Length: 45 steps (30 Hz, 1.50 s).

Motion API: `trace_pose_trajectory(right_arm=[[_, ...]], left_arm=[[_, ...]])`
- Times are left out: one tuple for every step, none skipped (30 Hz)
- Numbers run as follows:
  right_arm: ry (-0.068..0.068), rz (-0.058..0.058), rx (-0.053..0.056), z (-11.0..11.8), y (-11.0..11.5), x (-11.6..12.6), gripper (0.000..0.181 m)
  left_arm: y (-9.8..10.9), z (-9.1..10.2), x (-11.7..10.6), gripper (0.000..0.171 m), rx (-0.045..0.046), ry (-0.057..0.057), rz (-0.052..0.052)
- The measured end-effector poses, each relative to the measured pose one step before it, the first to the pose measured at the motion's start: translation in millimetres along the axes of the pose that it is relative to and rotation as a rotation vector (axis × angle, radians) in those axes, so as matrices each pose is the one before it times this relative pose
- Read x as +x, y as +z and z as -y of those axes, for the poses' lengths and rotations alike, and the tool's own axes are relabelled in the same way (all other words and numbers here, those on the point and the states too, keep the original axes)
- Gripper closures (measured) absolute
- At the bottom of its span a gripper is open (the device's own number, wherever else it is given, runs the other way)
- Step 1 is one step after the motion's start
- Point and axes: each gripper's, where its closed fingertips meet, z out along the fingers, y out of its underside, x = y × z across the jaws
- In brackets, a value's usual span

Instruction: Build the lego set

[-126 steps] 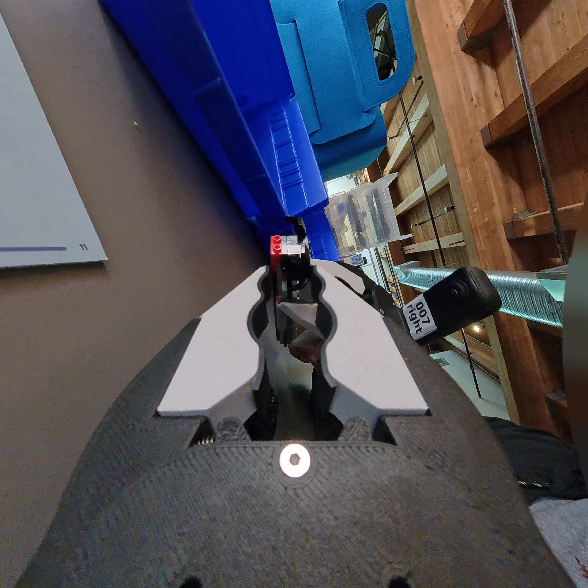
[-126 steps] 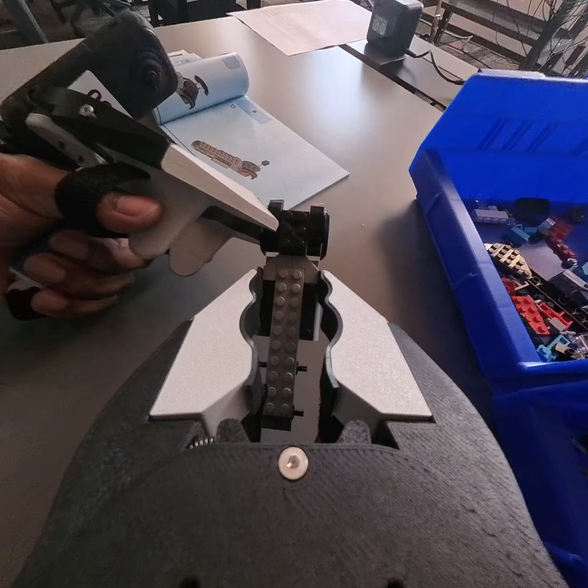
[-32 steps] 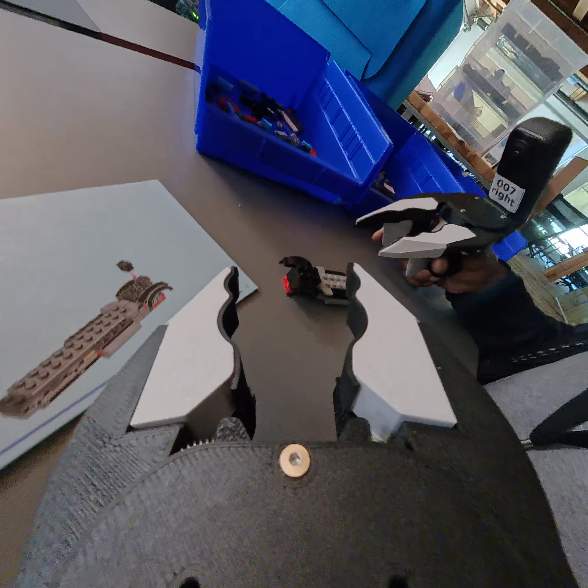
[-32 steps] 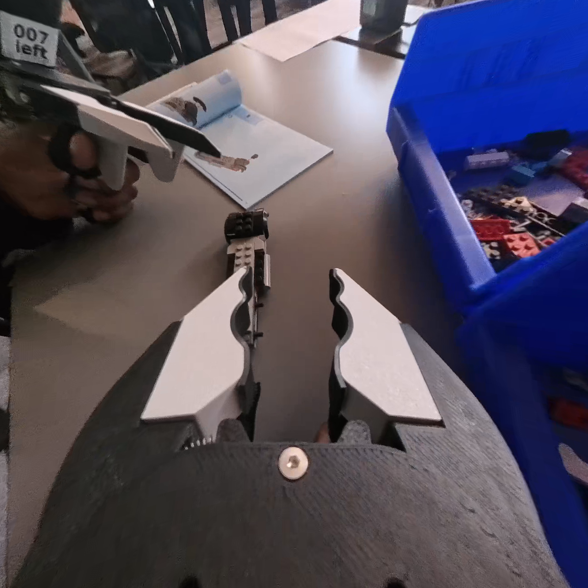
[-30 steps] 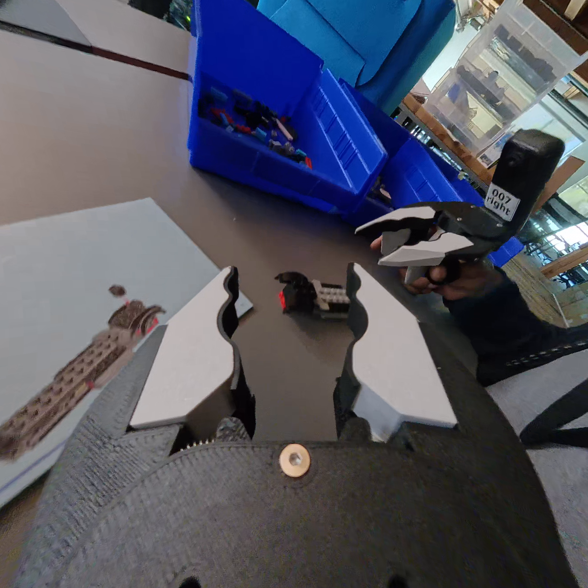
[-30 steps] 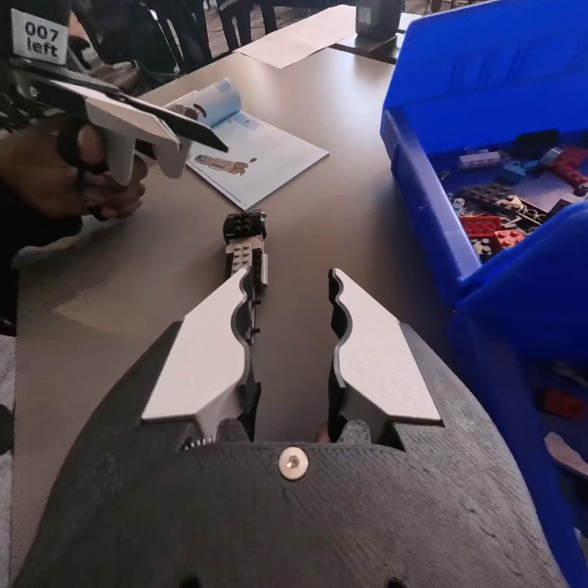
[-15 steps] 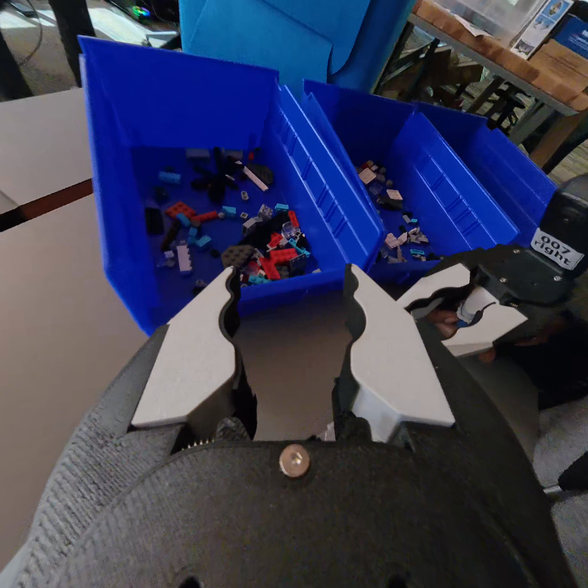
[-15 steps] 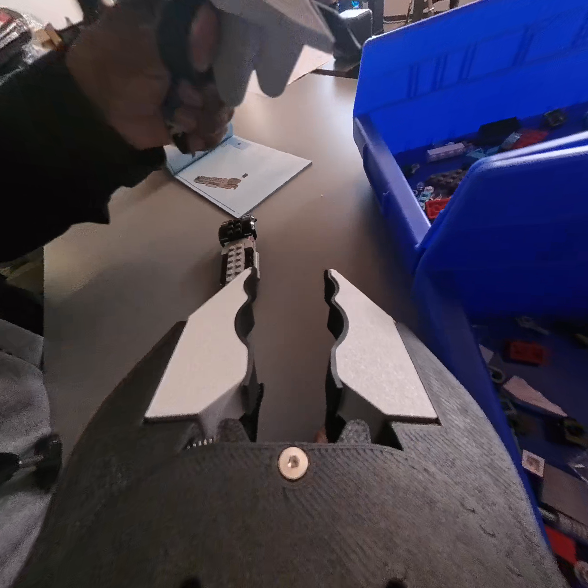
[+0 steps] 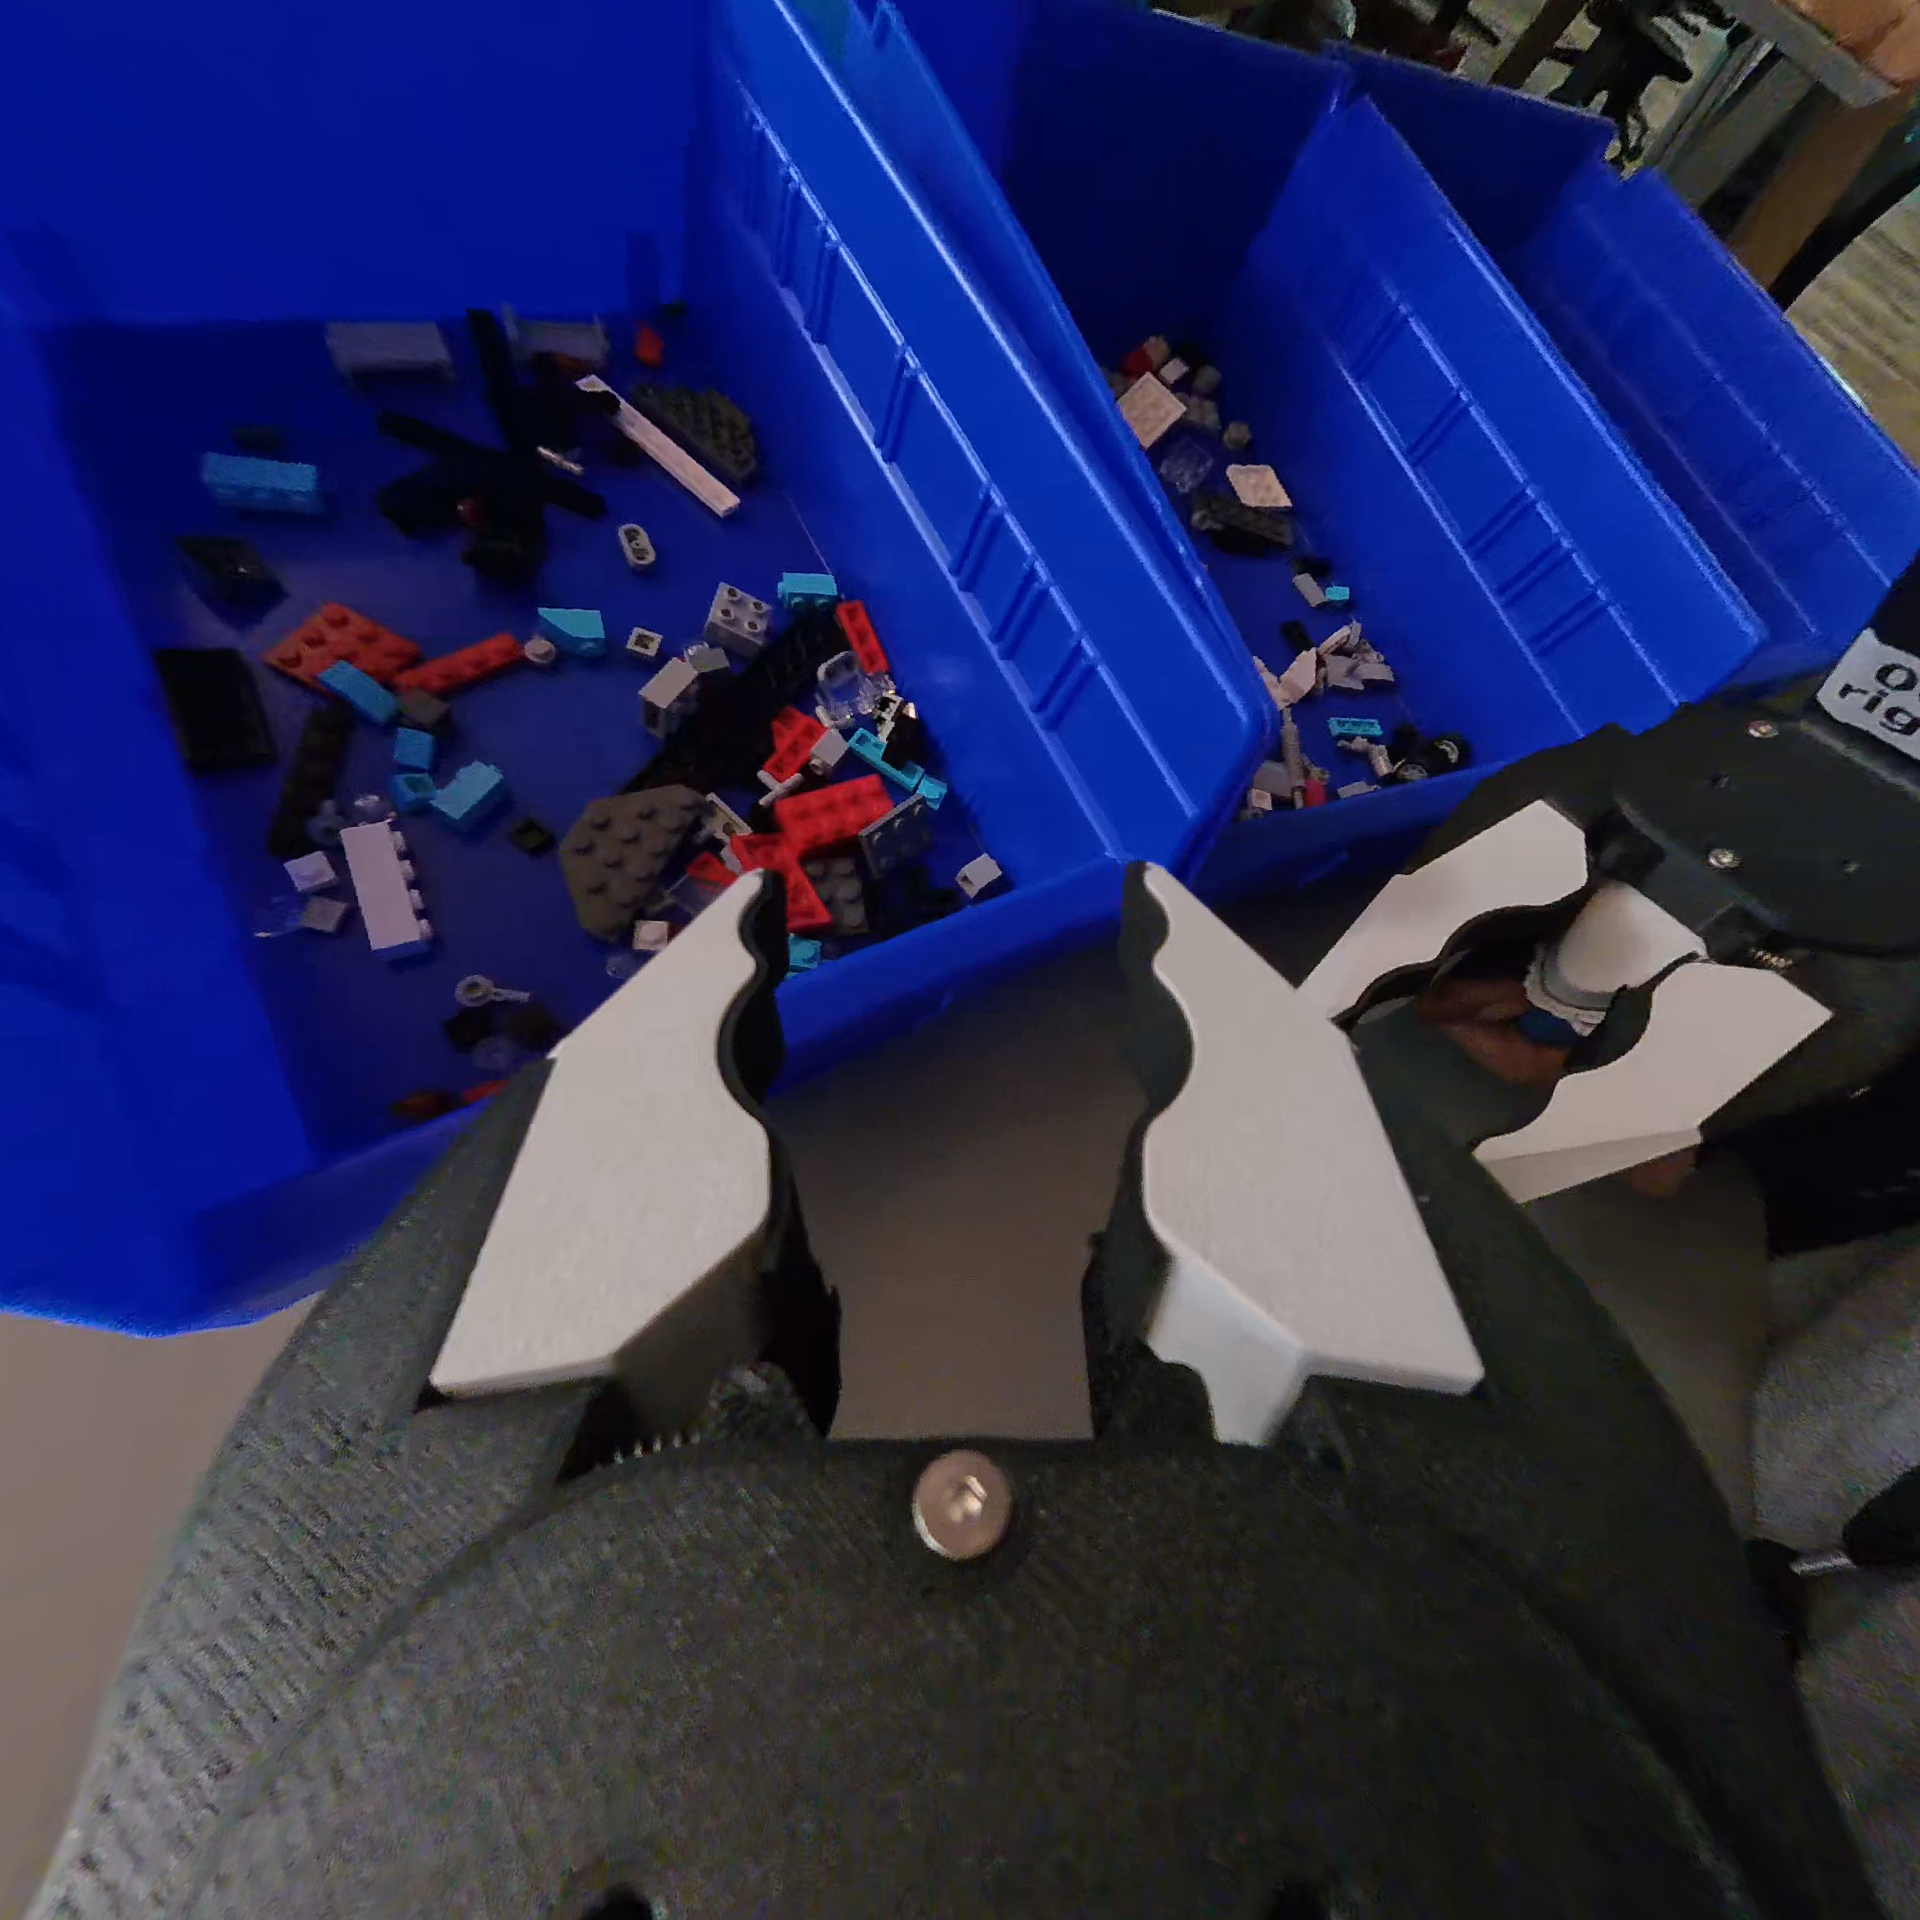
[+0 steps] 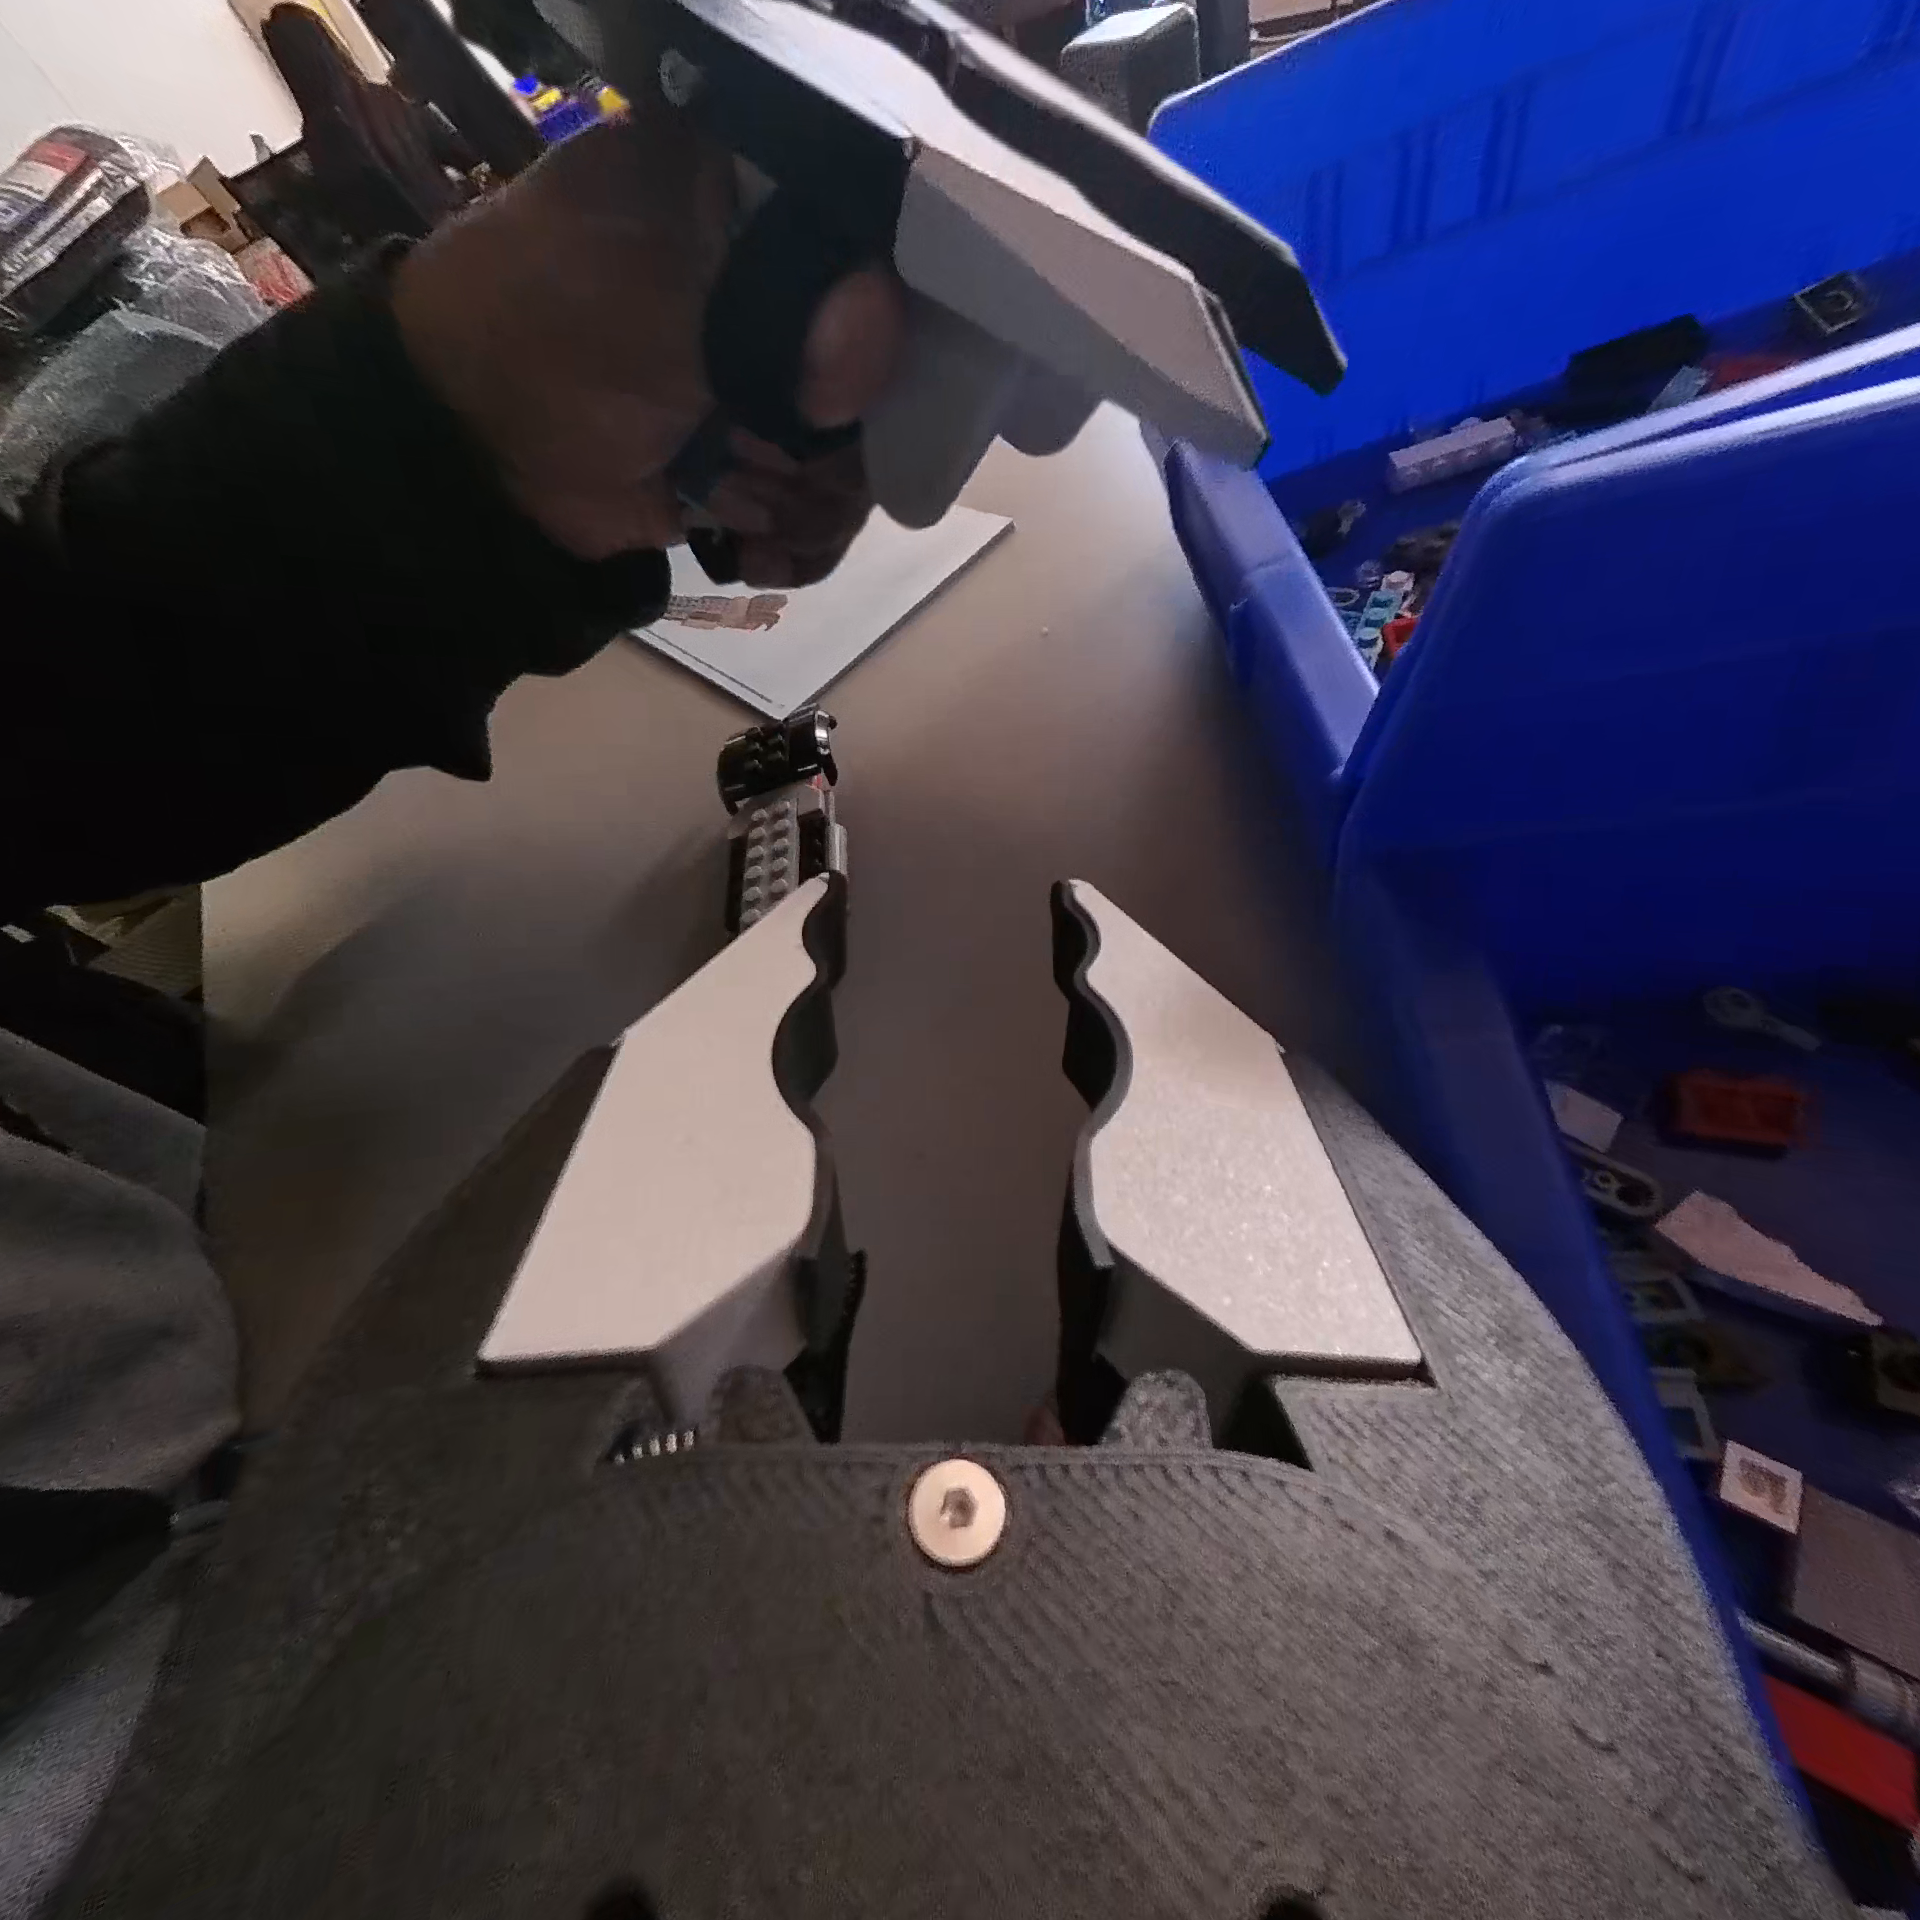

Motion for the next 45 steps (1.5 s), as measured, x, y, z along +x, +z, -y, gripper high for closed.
trace_pose_trajectory(right_arm=[[0.0026, 0.0017, -0.0014, -0.13, 0.19, 0.08, 0.139], [0.0029, 0.0011, -0.0015, -0.23, 0.22, 0.17, 0.139], [0.0027, 0.0006, -0.0006, -0.02, 0.18, 0.3, 0.139], [0.0022, 0.0003, -0.0003, 0.02, 0.09, 0.16, 0.14], [0.0023, 0.0006, -0.0012, -0.15, 0.13, 0.19, 0.14], [0.0019, 0.0004, -0.0007, -0.12, 0.17, 0.12, 0.14], [0.0012, 0.0, 0.0001, 0.03, 0.05, 0.22, 0.14], [0.0001, 0.0005, -0.0001, 0.08, 0.19, -0.04, 0.14], [-0.0005, 0.0004, -0.0008, -0.07, 0.07, -0.05, 0.14], [-0.0008, 0.0005, -0.0007, -0.1, 0.14, -0.25, 0.14], [-0.0006, -0.0001, -0.0005, -0.03, 0.16, -0.05, 0.14], [0.0001, -0.0004, -0.0002, 0.02, 0.06, 0.1, 0.14], [0.0006, -0.0005, 0.0008, 0.06, -0.08, 0.05, 0.14], [0.0009, -0.0007, 0.0012, 0.08, -0.07, 0.3, 0.141], [0.0002, -0.0012, 0.0014, 0.19, -0.14, 0.08, 0.141], [-0.001, -0.0012, 0.0009, 0.11, -0.11, 0.1, 0.141], [-0.0017, -0.0013, 0.0007, 0.08, 0.0, 0.01, 0.141], [-0.0018, -0.002, 0.0015, 0.1, -0.15, 0.08, 0.141], [-0.0015, -0.0017, 0.0019, 0.26, -0.21, 0.06, 0.141], [-0.0011, -0.0021, 0.0034, 0.46, -0.41, 0.1, 0.141], [-0.0013, -0.0017, 0.0061, 0.71, -0.62, 0.12, 0.141], [-0.0014, -0.0021, 0.0094, 1.12, -1.0, 0.09, 0.141], [-0.0024, -0.0011, 0.0121, 1.52, -1.4, -0.32, 0.141], [-0.0038, 0.0028, 0.0138, 1.47, -1.73, -0.85, 0.141], [-0.0035, 0.0067, 0.0173, 1.72, -2.6, -1.78, 0.141], [-0.0017, 0.0066, 0.0249, 2.55, -3.84, -1.76, 0.141], [0.0009, 0.0036, 0.0299, 2.76, -5.11, -1.38, 0.141], [0.0039, 0.0014, 0.03, 2.65, -6.03, -0.95, 0.141], [0.0072, -0.0009, 0.0256, 1.85, -6.44, -0.47, 0.141], [0.0092, -0.0022, 0.0205, 1.21, -6.53, -0.03, 0.141], [0.0091, -0.0009, 0.0191, 1.09, -6.64, -0.14, 0.142], [0.0075, 0.0006, 0.0188, 1.21, -6.35, -0.33, 0.142], [0.0058, -0.0014, 0.0159, 1.06, -6.11, -0.12, 0.143], [0.0042, -0.0039, 0.0127, 0.65, -5.71, 0.25, 0.143], [0.0036, -0.004, 0.0111, 0.69, -5.41, 0.35, 0.143], [0.0042, -0.004, 0.0111, 0.68, -5.13, 0.33, 0.144], [0.0055, -0.0033, 0.011, 0.75, -4.82, 0.4, 0.144], [0.0072, -0.0023, 0.0095, 0.63, -4.46, 0.4, 0.144], [0.008, -0.0013, 0.0084, 0.52, -4.29, 0.41, 0.144], [0.0072, -0.0006, 0.0088, 0.63, -3.99, 0.33, 0.144], [0.0059, -0.0001, 0.0094, 0.85, -3.68, 0.28, 0.145], [0.0053, 0.0012, 0.0089, 0.87, -3.28, 0.19, 0.145], [0.0052, 0.0024, 0.0091, 0.96, -2.77, 0.0, 0.145], [0.0051, 0.0034, 0.0108, 1.25, -2.44, -0.11, 0.145], [0.0058, 0.0036, 0.011, 1.34, -1.88, 0.07, 0.145]], left_arm=[[-0.27, -0.55, 0.78, 0.107, 0.00297, -0.0057, -0.0074], [-0.46, -0.7, 0.52, 0.107, 0.00327, -0.0067, -0.0062], [-0.62, -0.63, 0.62, 0.107, 0.00259, -0.0066, -0.0066], [-0.76, -0.58, 0.23, 0.107, 0.00268, -0.0056, -0.0041], [-0.82, -0.51, -0.05, 0.107, 0.00199, -0.0048, -0.0013], [-0.82, -0.34, -0.04, 0.107, 0.00215, -0.0029, -0.0005], [-0.75, -0.34, 0.11, 0.107, 0.00143, -0.0016, -0.0005], [-0.49, -0.43, 0.06, 0.107, -0.00036, -0.0009, -0.0009], [-0.32, -0.33, 0.22, 0.108, -0.001, -0.0003, -0.0011], [-0.21, -0.11, 0.19, 0.108, -0.00097, -0.0004, -0.001], [-0.07, 0.1, 0.29, 0.107, -0.00074, -0.0002, -0.0014], [0.02, 0.7, 0.5, 0.108, -0.00008, 0.0003, -0.0025], [0.15, 0.99, 0.77, 0.108, 0.00074, 0.0012, -0.0029], [0.3, 1.28, 0.67, 0.108, 0.00055, 0.0024, -0.002], [0.4, 1.48, 0.64, 0.108, 0.00046, 0.0022, -0.0019], [0.63, 1.87, 1.22, 0.108, 0.00134, 0.0018, -0.0044], [0.66, 2.32, 1.91, 0.108, 0.0021, 0.0019, -0.0069], [0.78, 2.69, 2.31, 0.108, 0.00308, 0.0029, -0.0075], [0.94, 2.87, 2.65, 0.108, 0.00202, 0.0045, -0.0077], [1.16, 3.06, 3.19, 0.108, 0.00145, 0.0066, -0.0083], [1.28, 3.41, 3.66, 0.108, 0.00216, 0.0076, -0.0095], [1.59, 3.5, 4.21, 0.108, 0.00141, 0.0074, -0.0111], [1.88, 3.71, 4.57, 0.108, 0.00163, 0.0075, -0.0123], [1.95, 3.97, 5.04, 0.108, 0.00287, 0.0085, -0.0139], [2.07, 3.82, 5.14, 0.108, 0.00269, 0.0088, -0.0141], [2.17, 3.73, 4.86, 0.108, 0.0017, 0.0094, -0.0122], [2.21, 3.46, 4.28, 0.108, 0.00124, 0.0104, -0.0088], [2.43, 3.26, 3.85, 0.108, 0.00004, 0.0107, -0.0067], [2.7, 2.84, 3.64, 0.108, -0.00158, 0.0101, -0.0062], [3.1, 2.57, 3.56, 0.108, -0.00246, 0.0091, -0.0065], [3.25, 2.35, 3.63, 0.108, -0.0025, 0.0077, -0.0073], [3.55, 2.25, 3.89, 0.108, -0.00184, 0.0062, -0.0088], [3.72, 1.88, 3.84, 0.108, -0.00224, 0.005, -0.009], [3.89, 1.72, 3.98, 0.108, -0.002, 0.0048, -0.0093], [4.04, 1.36, 4.0, 0.108, -0.00185, 0.0043, -0.0097], [4.09, 0.97, 3.81, 0.108, -0.00313, 0.0027, -0.0093], [4.18, 0.61, 3.6, 0.108, -0.00407, 0.0019, -0.0084], [3.99, 0.54, 3.36, 0.108, -0.00421, 0.0023, -0.0077], [3.65, 0.56, 3.32, 0.109, -0.00431, 0.003, -0.0074], [3.56, 0.48, 2.86, 0.108, -0.00443, 0.0029, -0.0057], [3.34, 0.56, 2.45, 0.108, -0.00473, 0.0029, -0.0047], [3.15, 0.48, 2.22, 0.109, -0.00544, 0.0026, -0.0043], [3.0, 0.32, 2.18, 0.109, -0.00552, 0.0023, -0.0047], [2.72, 0.21, 2.05, 0.109, -0.00553, 0.002, -0.0041], [2.62, -0.19, 1.67, 0.109, -0.00618, 0.0017, -0.0025]])
